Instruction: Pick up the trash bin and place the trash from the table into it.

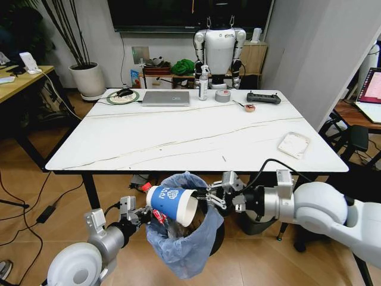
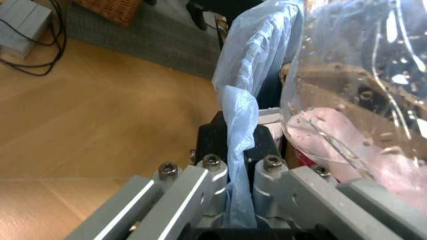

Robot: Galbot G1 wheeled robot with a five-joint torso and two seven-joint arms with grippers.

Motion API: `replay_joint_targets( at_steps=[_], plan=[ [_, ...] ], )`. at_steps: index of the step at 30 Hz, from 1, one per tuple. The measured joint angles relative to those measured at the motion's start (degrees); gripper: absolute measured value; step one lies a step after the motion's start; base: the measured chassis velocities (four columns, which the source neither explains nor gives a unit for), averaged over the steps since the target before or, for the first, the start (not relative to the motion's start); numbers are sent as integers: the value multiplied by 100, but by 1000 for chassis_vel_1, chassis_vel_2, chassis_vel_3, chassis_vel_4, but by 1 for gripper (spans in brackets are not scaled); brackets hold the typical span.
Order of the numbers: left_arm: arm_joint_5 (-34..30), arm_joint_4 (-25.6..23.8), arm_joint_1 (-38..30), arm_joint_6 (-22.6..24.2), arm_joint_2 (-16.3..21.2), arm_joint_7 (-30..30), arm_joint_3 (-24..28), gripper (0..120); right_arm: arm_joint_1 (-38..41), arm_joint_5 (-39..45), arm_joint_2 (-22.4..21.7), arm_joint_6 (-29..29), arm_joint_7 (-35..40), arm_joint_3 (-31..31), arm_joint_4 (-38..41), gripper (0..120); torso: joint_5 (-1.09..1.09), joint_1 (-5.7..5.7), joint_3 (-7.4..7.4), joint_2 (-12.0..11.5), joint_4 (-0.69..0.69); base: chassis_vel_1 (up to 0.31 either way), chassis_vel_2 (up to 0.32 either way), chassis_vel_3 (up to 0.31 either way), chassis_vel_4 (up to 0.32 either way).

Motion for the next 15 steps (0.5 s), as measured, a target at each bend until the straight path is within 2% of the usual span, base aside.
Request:
replay_joint_targets(
  at_steps=[4,15],
  plan=[
    [81,-81,169,9,-23,2,-93,0,320,-4,148,-94,109,-176,-120,0,0,0,0,0,1,0,0,0,0],
    [153,-206,393,26,-124,6,-267,0,493,-146,265,-84,166,-393,-253,0,0,-1,-1,0,0,0,0,0,0]
  ],
)
